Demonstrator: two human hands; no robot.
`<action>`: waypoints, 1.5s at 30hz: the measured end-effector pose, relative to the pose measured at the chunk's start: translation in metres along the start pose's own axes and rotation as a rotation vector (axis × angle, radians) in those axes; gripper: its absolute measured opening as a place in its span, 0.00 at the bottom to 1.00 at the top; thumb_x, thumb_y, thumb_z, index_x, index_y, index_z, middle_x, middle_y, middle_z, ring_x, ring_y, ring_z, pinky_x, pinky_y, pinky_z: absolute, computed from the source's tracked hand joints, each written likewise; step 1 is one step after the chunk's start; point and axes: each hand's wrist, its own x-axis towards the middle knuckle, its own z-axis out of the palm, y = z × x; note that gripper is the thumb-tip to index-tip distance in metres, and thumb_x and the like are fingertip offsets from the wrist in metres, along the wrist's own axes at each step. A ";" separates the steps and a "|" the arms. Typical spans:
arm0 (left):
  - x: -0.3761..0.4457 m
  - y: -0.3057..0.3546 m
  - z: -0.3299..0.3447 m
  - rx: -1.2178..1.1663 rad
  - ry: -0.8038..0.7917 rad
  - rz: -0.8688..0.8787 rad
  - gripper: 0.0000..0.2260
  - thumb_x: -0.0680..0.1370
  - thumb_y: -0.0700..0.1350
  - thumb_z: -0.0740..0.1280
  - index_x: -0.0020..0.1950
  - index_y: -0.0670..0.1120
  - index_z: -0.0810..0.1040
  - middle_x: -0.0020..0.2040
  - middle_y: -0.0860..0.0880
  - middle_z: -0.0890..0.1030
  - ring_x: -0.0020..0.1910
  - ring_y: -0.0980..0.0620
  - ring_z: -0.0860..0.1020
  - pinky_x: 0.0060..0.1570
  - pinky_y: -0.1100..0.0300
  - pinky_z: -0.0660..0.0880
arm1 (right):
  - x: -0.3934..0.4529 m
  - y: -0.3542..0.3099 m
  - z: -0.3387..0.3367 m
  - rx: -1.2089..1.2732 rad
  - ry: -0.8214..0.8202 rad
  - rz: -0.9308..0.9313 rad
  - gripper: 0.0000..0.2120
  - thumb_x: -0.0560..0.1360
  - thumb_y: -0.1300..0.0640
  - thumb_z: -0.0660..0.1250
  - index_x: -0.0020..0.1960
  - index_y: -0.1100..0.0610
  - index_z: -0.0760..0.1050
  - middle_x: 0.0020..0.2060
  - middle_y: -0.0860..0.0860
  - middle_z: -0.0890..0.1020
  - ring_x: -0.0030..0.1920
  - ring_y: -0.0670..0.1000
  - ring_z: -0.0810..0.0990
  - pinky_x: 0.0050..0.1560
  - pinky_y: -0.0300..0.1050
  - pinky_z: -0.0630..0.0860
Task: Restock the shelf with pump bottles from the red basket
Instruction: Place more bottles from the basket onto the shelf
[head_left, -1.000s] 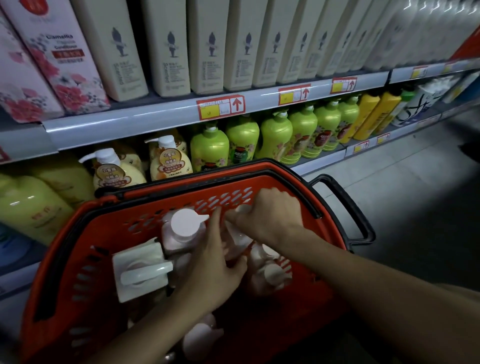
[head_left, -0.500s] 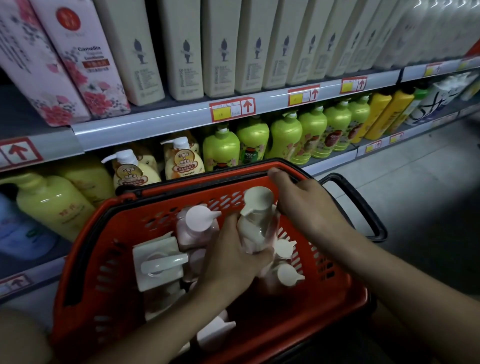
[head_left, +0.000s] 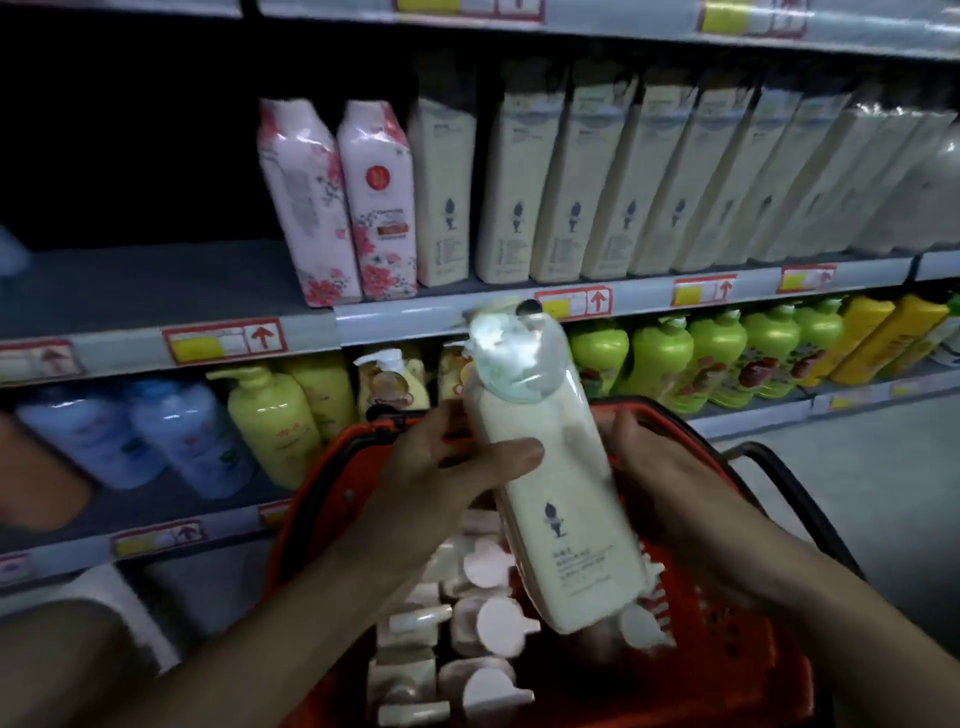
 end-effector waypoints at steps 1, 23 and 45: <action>-0.004 0.006 -0.008 -0.036 0.050 0.004 0.26 0.63 0.53 0.79 0.59 0.49 0.83 0.56 0.45 0.87 0.54 0.43 0.85 0.54 0.43 0.82 | 0.002 -0.004 0.009 0.015 -0.004 0.007 0.21 0.73 0.38 0.70 0.63 0.45 0.80 0.60 0.50 0.85 0.62 0.53 0.83 0.60 0.53 0.80; -0.089 0.276 -0.218 0.469 0.471 0.500 0.19 0.75 0.33 0.74 0.51 0.58 0.80 0.44 0.65 0.86 0.45 0.63 0.85 0.42 0.70 0.78 | 0.118 -0.243 0.259 0.125 0.046 -0.580 0.27 0.56 0.54 0.81 0.55 0.52 0.84 0.45 0.48 0.89 0.46 0.45 0.88 0.40 0.31 0.80; 0.019 0.351 -0.318 0.618 0.959 0.646 0.24 0.77 0.37 0.71 0.70 0.53 0.75 0.60 0.51 0.84 0.57 0.54 0.83 0.57 0.54 0.81 | 0.285 -0.352 0.320 -0.324 0.232 -0.772 0.25 0.66 0.50 0.82 0.61 0.52 0.80 0.45 0.48 0.84 0.40 0.38 0.82 0.43 0.32 0.79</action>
